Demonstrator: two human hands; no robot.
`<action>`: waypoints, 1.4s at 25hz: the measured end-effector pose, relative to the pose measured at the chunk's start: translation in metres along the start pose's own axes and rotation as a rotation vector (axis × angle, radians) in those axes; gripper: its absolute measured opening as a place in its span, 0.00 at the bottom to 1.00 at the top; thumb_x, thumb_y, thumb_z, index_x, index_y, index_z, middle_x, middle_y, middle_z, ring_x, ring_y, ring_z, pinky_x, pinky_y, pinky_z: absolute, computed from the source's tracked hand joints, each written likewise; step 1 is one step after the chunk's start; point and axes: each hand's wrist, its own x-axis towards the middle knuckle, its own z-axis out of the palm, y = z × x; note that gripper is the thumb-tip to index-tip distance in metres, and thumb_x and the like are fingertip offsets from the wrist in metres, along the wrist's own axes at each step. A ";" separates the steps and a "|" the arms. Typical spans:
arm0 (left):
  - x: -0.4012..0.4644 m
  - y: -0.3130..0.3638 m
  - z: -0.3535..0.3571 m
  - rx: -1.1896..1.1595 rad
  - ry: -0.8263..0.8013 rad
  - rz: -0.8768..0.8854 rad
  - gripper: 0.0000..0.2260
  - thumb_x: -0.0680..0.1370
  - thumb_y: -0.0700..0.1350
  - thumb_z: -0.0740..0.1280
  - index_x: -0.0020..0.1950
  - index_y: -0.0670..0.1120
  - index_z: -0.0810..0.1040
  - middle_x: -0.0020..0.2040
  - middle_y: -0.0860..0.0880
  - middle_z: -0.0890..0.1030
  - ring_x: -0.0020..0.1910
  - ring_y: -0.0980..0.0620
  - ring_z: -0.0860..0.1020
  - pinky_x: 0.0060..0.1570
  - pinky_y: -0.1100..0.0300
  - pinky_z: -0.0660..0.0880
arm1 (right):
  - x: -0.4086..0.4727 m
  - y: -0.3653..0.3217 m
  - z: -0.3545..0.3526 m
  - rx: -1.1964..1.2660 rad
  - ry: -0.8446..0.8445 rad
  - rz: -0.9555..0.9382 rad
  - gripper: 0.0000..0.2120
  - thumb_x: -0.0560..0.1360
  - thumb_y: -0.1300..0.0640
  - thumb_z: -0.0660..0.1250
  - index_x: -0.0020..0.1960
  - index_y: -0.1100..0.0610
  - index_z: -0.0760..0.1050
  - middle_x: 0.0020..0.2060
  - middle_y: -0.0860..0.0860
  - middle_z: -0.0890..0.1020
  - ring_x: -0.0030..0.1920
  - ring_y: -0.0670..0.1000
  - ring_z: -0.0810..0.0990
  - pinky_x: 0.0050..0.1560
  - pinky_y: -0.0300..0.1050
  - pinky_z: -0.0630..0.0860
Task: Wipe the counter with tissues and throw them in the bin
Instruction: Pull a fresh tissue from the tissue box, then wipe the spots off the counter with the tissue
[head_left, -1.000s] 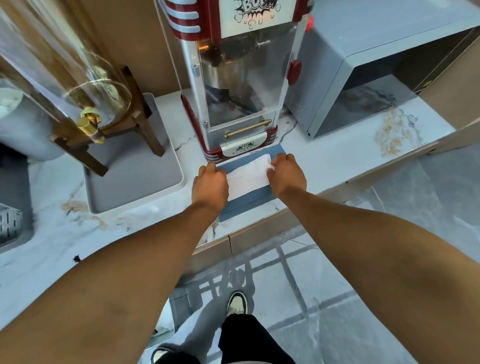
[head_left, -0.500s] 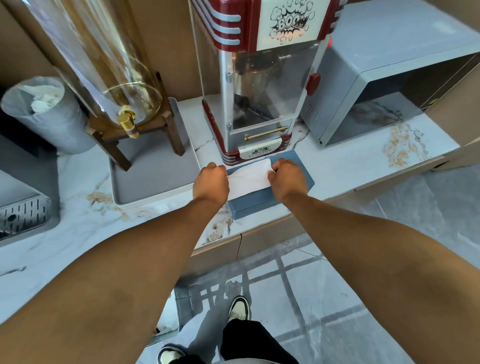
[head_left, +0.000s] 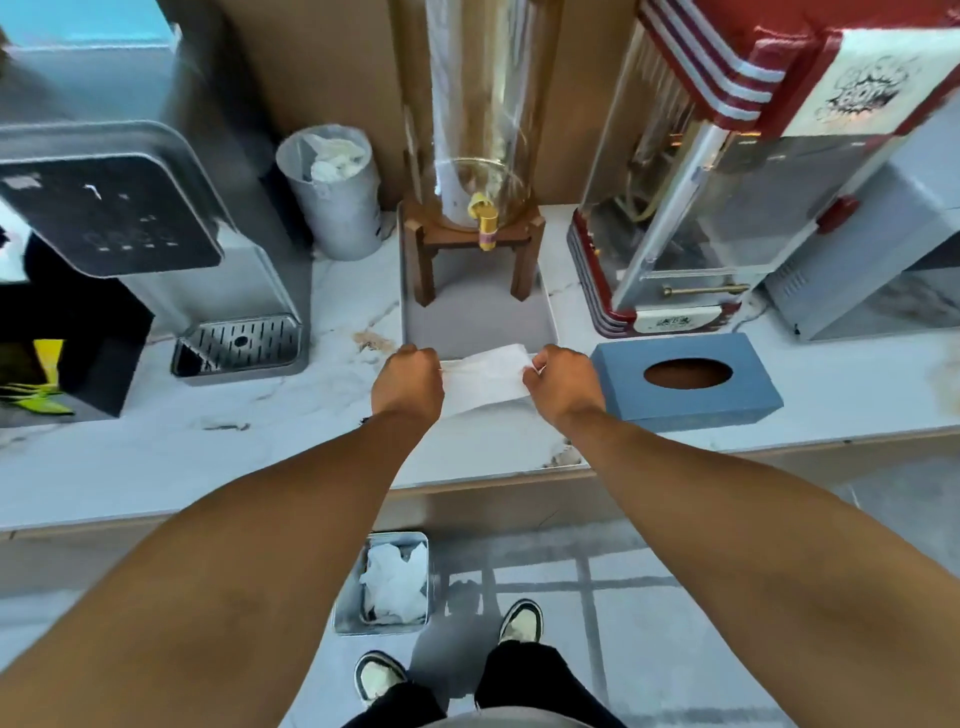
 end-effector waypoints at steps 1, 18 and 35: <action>-0.003 -0.019 -0.004 0.000 0.003 -0.030 0.11 0.79 0.36 0.63 0.58 0.39 0.81 0.57 0.38 0.79 0.55 0.37 0.79 0.57 0.45 0.78 | -0.003 -0.015 0.012 0.006 -0.015 -0.022 0.12 0.79 0.51 0.64 0.53 0.58 0.79 0.49 0.57 0.84 0.49 0.58 0.81 0.47 0.43 0.72; 0.014 -0.173 -0.005 -0.045 0.015 -0.210 0.10 0.80 0.37 0.62 0.57 0.40 0.82 0.56 0.39 0.79 0.54 0.37 0.79 0.53 0.45 0.79 | 0.011 -0.132 0.130 0.006 -0.127 -0.015 0.11 0.77 0.51 0.64 0.43 0.57 0.79 0.43 0.56 0.84 0.47 0.59 0.80 0.47 0.51 0.79; 0.006 -0.220 0.023 -0.016 0.072 -0.041 0.15 0.79 0.38 0.60 0.64 0.37 0.76 0.59 0.36 0.76 0.59 0.35 0.73 0.59 0.44 0.72 | 0.005 -0.131 0.153 0.004 0.033 -0.099 0.12 0.78 0.53 0.64 0.58 0.57 0.76 0.55 0.57 0.75 0.55 0.59 0.77 0.52 0.51 0.76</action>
